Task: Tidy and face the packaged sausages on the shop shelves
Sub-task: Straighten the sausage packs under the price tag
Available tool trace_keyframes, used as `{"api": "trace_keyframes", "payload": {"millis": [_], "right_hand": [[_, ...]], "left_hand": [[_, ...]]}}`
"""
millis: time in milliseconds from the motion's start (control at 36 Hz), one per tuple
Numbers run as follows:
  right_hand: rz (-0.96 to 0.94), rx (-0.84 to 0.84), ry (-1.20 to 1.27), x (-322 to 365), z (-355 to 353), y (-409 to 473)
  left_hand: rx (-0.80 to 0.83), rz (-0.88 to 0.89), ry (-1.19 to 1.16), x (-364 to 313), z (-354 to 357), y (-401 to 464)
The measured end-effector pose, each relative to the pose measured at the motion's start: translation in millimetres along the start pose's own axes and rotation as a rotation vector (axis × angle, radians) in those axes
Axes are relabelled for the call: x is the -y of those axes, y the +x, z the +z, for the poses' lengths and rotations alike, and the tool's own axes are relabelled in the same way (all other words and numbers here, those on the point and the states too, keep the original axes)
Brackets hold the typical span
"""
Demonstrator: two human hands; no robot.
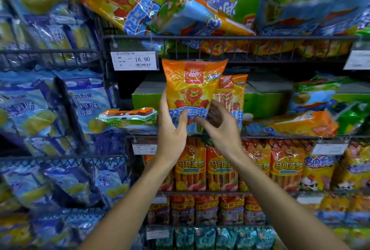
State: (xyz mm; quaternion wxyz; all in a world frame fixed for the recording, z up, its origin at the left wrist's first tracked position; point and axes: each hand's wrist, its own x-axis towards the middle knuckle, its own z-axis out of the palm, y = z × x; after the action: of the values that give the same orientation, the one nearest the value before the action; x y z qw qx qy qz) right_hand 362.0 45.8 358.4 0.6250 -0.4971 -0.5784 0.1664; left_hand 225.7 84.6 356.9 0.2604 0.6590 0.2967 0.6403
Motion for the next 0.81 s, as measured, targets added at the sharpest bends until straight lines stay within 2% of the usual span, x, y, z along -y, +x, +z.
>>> {"api": "trace_keyframes", "payload": {"millis": [194,361,472,583,667,722,806], "right_hand": [[-0.066,-0.136,-0.061,-10,13,-11],[-0.091,-0.130,-0.188,-17,17,-9],[-0.192,-0.197,-0.303,-27,18,-17],[-0.233,-0.256,-0.336,-35,20,-19],[-0.257,-0.239,-0.376,-38,21,-20],[-0.278,-0.231,-0.402,-41,22,-19],[-0.303,-0.268,-0.453,-49,24,-21]], "left_hand": [[-0.033,0.161,0.040,7,6,4],[-0.071,0.142,0.025,18,10,10],[-0.040,0.104,0.056,29,12,2],[-0.044,0.097,0.137,37,16,-3],[-0.065,0.121,0.178,38,18,-4],[-0.075,0.192,0.207,36,18,-2],[-0.029,0.401,0.332,39,17,-6]]}}
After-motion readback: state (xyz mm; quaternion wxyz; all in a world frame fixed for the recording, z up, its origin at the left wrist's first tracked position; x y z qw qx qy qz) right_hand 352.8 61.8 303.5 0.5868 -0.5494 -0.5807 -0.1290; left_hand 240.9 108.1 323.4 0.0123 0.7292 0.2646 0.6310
